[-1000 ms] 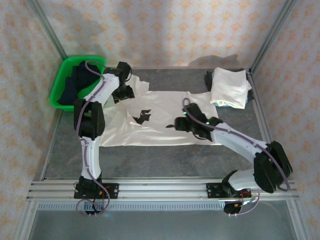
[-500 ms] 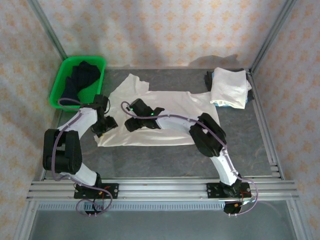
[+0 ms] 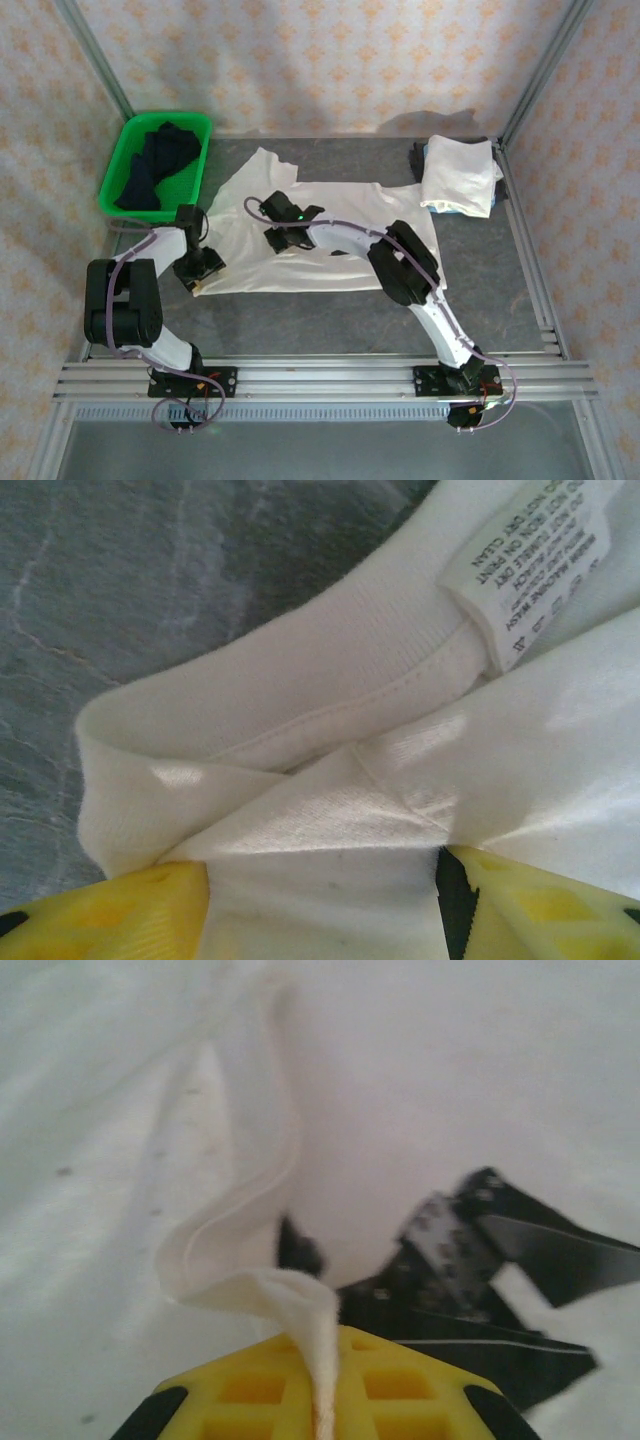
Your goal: Fold and stack the t-shirts
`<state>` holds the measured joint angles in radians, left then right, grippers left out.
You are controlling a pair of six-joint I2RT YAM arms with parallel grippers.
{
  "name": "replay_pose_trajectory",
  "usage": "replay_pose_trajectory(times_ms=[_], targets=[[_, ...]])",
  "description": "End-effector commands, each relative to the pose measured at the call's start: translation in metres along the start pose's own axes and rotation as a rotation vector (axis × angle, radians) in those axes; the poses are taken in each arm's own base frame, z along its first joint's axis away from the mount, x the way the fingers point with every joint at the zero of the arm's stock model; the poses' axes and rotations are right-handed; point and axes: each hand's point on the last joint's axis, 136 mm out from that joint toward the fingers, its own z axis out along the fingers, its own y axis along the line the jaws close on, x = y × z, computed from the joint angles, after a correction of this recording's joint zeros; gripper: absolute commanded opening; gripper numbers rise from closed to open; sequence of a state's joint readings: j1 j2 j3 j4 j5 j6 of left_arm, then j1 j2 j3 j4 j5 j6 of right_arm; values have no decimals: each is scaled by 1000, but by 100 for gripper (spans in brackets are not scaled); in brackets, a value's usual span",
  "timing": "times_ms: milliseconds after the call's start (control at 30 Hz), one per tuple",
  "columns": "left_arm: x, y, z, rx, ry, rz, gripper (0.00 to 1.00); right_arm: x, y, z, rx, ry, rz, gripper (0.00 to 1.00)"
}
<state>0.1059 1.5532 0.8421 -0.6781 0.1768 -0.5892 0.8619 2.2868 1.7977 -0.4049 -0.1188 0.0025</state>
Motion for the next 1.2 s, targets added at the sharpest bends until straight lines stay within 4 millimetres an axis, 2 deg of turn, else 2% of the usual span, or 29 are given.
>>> replay_pose_trajectory(times_ms=[0,167,300,400,600,733,833,900,1000,1167], targets=[[0,16,5,-48,-1,1,62,-15,-25,-14,60,-31,62,16],[-1,20,5,-59,-6,-1,62,-15,-56,-32,167,-25,105,37],[-3,20,2,-63,-11,2,62,3,-79,-62,230,-26,148,41],[-4,22,1,-78,-14,3,62,36,-101,-84,276,-13,217,41],[2,31,-1,-96,-12,-12,62,122,-143,-128,432,59,385,41],[11,43,0,-129,-7,-15,63,177,-159,-152,514,96,498,41],[16,49,3,-141,-3,-19,63,216,-166,-162,549,136,574,45],[16,49,4,-135,0,-25,63,239,-172,-169,589,187,623,46],[9,59,3,-172,-13,-48,63,268,-189,-182,669,249,730,46],[1,66,3,-172,-24,-80,63,298,-205,-187,629,262,938,48]])
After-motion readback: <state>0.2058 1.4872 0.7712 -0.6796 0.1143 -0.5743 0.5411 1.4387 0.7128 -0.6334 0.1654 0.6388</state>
